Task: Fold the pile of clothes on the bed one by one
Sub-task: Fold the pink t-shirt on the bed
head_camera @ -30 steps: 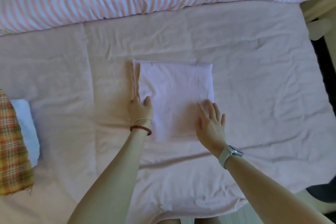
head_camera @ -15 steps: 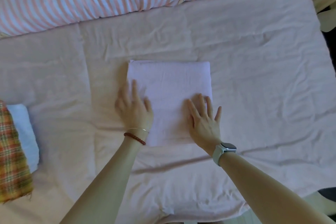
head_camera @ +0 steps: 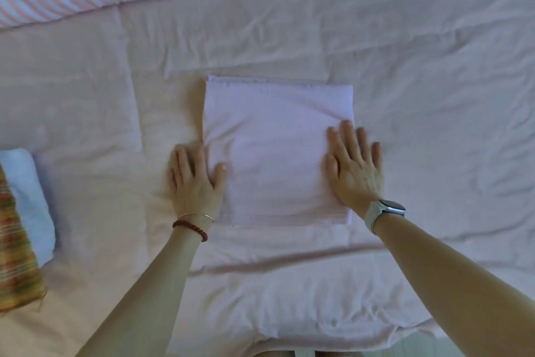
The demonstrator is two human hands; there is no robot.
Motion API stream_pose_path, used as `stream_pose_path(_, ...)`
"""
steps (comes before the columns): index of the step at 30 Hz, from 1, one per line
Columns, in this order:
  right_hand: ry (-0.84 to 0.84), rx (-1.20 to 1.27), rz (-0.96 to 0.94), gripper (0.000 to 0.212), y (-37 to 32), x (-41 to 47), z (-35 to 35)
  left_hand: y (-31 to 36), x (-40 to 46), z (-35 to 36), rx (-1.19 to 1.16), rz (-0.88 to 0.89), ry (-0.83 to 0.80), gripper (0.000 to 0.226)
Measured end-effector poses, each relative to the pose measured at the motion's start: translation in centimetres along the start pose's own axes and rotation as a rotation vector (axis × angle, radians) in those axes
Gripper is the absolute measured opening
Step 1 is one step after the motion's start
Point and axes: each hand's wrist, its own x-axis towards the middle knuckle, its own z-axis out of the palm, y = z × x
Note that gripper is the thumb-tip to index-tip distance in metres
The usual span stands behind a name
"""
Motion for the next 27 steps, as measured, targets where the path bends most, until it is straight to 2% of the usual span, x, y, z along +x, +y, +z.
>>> stream_pose_path(1, 0.006, 0.047, 0.024, 0.067, 0.3, -0.4, -0.1, -0.2, 0.1, -0.6, -0.072, -0.062, -0.005, 0.079)
stream_pose_path(3, 0.073, 0.177, 0.066, 0.063, 0.2, -1.3, -0.5, 0.2, 0.5, -1.5, -0.264, -0.077, -0.027, 0.075)
stream_pose_path(6, 0.108, 0.618, 0.233, 0.058, -1.1, -1.5, -1.4, 2.6, 1.4, -2.3, -0.640, -0.073, -0.091, 0.070)
stream_pose_path(8, 0.063, 0.868, 0.339, 0.052, -1.8, -1.2, -1.9, 3.8, 2.2, -2.2, -0.712, -0.083, -0.085, 0.077)
stream_pose_path(10, 0.086, 0.944, 0.320, 0.040, -2.1, -1.0, -1.9, 4.3, 2.9, -1.9, -0.762, -0.096, -0.096, 0.080)
stream_pose_path(13, 0.043, 1.070, 0.334, 0.041, -1.9, -1.0, -2.2, 4.6, 3.6, -1.6, -0.882, -0.111, -0.123, 0.077)
stream_pose_path(18, 0.034, 1.041, 0.279, 0.046, -2.0, -2.1, -4.3, 6.1, 1.3, -3.1, -0.961, -0.187, -0.035, 0.058)
stream_pose_path(21, 0.030, 0.983, 0.176, 0.047, -2.6, -4.6, -6.1, 6.5, -3.0, -4.8, -0.934, -0.209, 0.073, 0.060)
stream_pose_path(27, -0.118, 0.944, -0.001, 0.046, -5.7, -11.1, -9.4, 3.8, -12.6, -10.5, -0.986, -0.362, 0.257, 0.045)
